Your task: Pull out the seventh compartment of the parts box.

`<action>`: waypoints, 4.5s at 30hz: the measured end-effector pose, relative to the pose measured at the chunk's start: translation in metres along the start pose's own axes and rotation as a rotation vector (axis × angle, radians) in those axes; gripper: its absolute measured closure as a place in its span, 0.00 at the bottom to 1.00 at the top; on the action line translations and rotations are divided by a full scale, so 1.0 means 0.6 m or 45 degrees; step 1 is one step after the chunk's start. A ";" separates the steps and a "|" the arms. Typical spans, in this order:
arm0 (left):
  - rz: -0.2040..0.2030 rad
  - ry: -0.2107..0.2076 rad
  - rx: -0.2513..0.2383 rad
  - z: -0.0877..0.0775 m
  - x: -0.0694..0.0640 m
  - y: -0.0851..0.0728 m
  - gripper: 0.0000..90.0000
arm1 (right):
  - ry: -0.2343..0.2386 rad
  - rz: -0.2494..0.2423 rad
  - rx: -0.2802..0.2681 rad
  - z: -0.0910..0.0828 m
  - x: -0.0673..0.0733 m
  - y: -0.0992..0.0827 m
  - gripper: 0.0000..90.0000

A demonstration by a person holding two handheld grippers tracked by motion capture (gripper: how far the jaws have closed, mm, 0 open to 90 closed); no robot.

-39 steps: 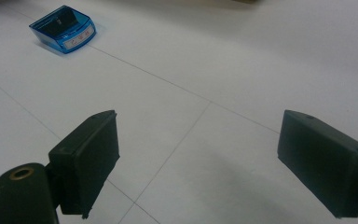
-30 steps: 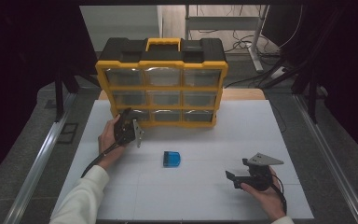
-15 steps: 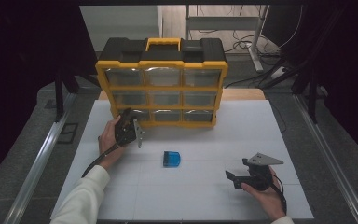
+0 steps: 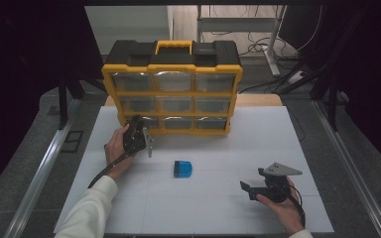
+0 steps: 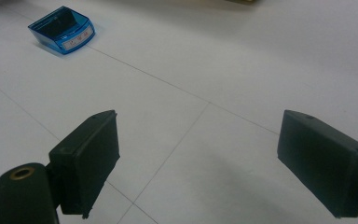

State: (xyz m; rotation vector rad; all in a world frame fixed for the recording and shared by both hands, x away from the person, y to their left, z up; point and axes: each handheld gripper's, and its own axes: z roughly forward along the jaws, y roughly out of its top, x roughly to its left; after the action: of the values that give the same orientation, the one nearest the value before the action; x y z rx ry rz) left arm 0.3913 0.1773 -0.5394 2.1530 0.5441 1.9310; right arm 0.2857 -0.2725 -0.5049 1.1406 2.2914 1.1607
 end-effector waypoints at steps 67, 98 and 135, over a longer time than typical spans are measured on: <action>0.068 0.005 -0.043 -0.025 0.004 -0.007 0.83 | -0.001 0.004 -0.011 -0.006 -0.003 -0.001 0.14; 0.090 -0.016 -0.065 -0.048 0.005 -0.015 0.83 | -0.008 0.004 -0.015 -0.007 -0.004 -0.001 0.14; 0.078 -0.028 -0.084 -0.070 0.006 -0.020 0.82 | -0.007 -0.002 -0.012 -0.006 -0.003 0.000 0.14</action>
State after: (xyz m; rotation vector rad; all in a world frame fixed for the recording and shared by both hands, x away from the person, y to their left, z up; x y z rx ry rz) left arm 0.3484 0.1856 -0.5353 2.1712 0.4096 1.9251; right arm 0.2845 -0.2761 -0.5028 1.1373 2.2801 1.1649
